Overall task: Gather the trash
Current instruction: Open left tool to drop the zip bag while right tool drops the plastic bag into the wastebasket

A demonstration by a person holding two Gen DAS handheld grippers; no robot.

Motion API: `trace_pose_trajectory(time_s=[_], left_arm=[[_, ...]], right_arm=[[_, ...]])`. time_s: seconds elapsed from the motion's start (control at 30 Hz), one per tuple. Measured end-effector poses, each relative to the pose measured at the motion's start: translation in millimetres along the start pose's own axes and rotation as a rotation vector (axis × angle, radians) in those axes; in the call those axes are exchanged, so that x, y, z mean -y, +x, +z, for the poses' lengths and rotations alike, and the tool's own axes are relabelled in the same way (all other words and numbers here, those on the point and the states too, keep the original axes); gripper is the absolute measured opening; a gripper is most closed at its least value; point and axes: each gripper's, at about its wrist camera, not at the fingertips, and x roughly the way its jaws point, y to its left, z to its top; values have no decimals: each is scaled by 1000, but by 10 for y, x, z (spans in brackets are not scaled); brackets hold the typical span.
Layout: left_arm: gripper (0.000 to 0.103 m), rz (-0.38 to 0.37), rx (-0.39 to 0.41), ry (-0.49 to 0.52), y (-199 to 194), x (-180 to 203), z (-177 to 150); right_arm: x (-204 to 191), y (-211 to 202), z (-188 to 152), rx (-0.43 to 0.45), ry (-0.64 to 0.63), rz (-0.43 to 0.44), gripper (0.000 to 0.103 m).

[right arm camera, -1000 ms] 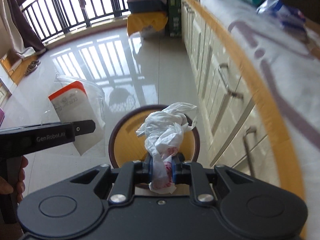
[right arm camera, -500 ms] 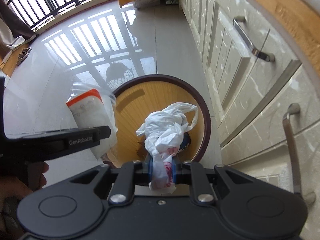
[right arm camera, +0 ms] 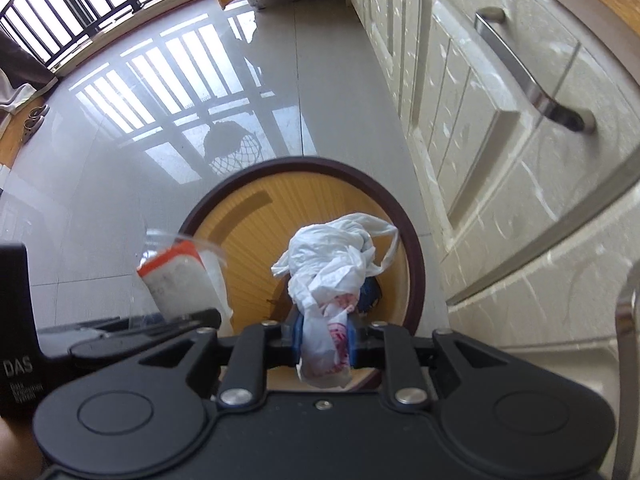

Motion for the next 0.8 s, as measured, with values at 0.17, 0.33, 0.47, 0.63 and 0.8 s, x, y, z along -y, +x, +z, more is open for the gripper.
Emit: trace_pose_trajectory(time_s=[0.17, 0.33, 0.47, 0.63, 0.8], left_arm=[[29, 3, -5, 4, 18, -11, 3], [29, -4, -2, 0, 32, -14, 23], [34, -20, 19, 4, 5, -9, 26], [57, 13, 0, 46, -7, 37, 6], [82, 10, -26, 22, -93, -28, -25]], right_arm=[[-39, -4, 135, 59, 0, 22, 35], [-20, 25, 144, 77, 4, 18, 60], [10, 133, 48, 42, -15, 7, 61], [57, 172, -30, 14, -18, -3, 65], [78, 106, -75, 6, -19, -3, 73]])
